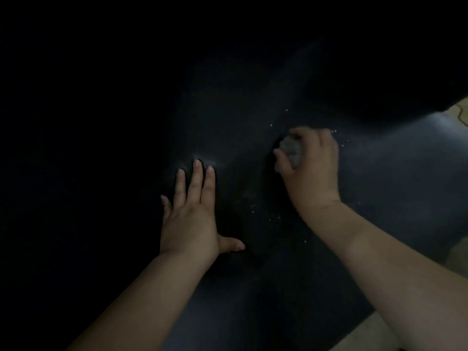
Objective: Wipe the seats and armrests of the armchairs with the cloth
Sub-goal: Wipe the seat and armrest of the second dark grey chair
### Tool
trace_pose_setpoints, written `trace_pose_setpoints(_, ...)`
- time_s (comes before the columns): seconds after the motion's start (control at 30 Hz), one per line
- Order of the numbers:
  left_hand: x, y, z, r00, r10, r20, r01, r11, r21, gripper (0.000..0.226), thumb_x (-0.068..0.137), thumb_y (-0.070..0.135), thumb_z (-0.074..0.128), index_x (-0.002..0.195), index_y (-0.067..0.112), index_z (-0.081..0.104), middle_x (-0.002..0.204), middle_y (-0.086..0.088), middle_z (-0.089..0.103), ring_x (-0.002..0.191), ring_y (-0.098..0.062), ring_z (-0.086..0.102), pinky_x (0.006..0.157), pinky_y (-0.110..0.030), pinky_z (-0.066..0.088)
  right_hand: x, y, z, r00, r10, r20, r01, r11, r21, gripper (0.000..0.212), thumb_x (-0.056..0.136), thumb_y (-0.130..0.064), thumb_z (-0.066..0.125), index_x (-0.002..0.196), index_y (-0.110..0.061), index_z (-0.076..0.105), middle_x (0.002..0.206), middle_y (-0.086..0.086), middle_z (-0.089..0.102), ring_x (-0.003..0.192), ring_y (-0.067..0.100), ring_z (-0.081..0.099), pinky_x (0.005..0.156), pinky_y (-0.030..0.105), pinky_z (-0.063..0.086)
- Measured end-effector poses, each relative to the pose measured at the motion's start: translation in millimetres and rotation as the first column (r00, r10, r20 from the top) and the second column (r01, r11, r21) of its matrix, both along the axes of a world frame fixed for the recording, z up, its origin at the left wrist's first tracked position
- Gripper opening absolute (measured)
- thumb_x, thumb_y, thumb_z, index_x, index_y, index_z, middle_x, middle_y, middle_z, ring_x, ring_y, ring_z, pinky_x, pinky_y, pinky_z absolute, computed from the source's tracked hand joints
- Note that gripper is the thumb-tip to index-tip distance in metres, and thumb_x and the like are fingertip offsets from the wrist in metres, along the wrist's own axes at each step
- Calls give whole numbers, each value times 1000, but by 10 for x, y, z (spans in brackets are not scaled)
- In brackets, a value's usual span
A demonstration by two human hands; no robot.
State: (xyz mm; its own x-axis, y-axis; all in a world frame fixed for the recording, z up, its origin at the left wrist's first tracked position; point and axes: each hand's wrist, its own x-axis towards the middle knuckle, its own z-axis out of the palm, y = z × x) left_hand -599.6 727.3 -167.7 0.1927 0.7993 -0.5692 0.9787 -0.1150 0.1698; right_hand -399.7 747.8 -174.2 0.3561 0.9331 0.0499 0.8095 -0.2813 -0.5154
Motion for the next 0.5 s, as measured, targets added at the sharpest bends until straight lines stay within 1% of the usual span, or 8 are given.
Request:
trace_pose_setpoints(0.07, 3, 3, 1, 1000, 5, 0, -5, 1000, 3, 153, 46, 75, 75, 143, 28, -33, 133, 16, -54, 141, -19, -32, 116, -51, -3, -288, -93, 20, 987, 160, -34, -160, 987, -8, 41, 80, -29, 72, 115, -10, 62, 108, 16, 54, 100, 34, 51, 91, 43, 43)
trace_pose_setpoints(0.13, -4, -2, 8, 1000, 23, 13, -24, 1000, 9, 153, 45, 74, 76, 144, 29, -31, 135, 17, -53, 141, -17, -33, 117, -50, -3, -555, -278, 31, 863, 505, -33, -505, 863, -21, 42, 78, -30, 74, 113, -11, 64, 103, 14, 57, 92, 34, 53, 79, 45, 48)
trace_pose_setpoints(0.17, -7, -6, 12, 1000, 25, 18, -26, 1000, 12, 152, 45, 74, 76, 145, 29, -31, 136, 17, -52, 141, -17, -33, 117, -50, -3, -499, -278, 25, 811, 585, 3, -584, 811, -17, 43, 76, -27, 76, 114, -10, 65, 101, 15, 58, 89, 35, 54, 76, 44, 50)
trace_pose_setpoints(0.2, -7, -9, 10, 1000, 20, 19, -20, 1000, 16, 152, 45, 75, 76, 144, 29, -31, 137, 16, -51, 141, -17, -32, 116, -50, -2, -370, -205, 27, 824, 566, 26, -565, 825, -23, 44, 75, -24, 77, 115, -9, 65, 102, 16, 58, 89, 36, 55, 77, 45, 50)
trace_pose_setpoints(0.27, -14, -9, 1, 1000, 11, 15, -12, 1000, 17, 153, 45, 76, 75, 142, 30, -34, 137, 15, -52, 141, -18, -32, 116, -50, -3, -83, -65, -14, 954, 296, 52, -296, 955, -21, 48, 78, -23, 76, 121, -8, 62, 109, 18, 55, 99, 37, 53, 90, 44, 46)
trace_pose_setpoints(0.33, -14, -4, -11, 1000, 10, 9, -10, 1000, 9, 153, 45, 76, 74, 138, 30, -37, 135, 15, -54, 141, -19, -33, 116, -51, -4, -64, -60, -32, 997, 75, -9, -75, 997, -22, 46, 80, -23, 74, 121, -8, 61, 113, 18, 51, 105, 35, 50, 96, 43, 42)
trace_pose_setpoints(0.4, -16, 1, -11, 1000, 10, 2, -11, 1000, 12, 152, 46, 76, 74, 138, 30, -38, 135, 15, -54, 141, -19, -33, 116, -51, -3, -352, -189, -21, 967, 252, -30, -252, 968, -19, 41, 79, -25, 74, 116, -10, 63, 109, 16, 53, 99, 33, 51, 88, 45, 46)
trace_pose_setpoints(0.5, -21, -5, -5, 1000, 17, 7, -17, 999, 27, 152, 46, 75, 75, 141, 31, -34, 140, 15, -50, 142, -18, -31, 117, -51, 0, -420, -335, 1, 775, 632, 12, -632, 775, -7, 32, 78, -25, 74, 108, -16, 70, 100, 15, 58, 84, 33, 54, 71, 42, 49)
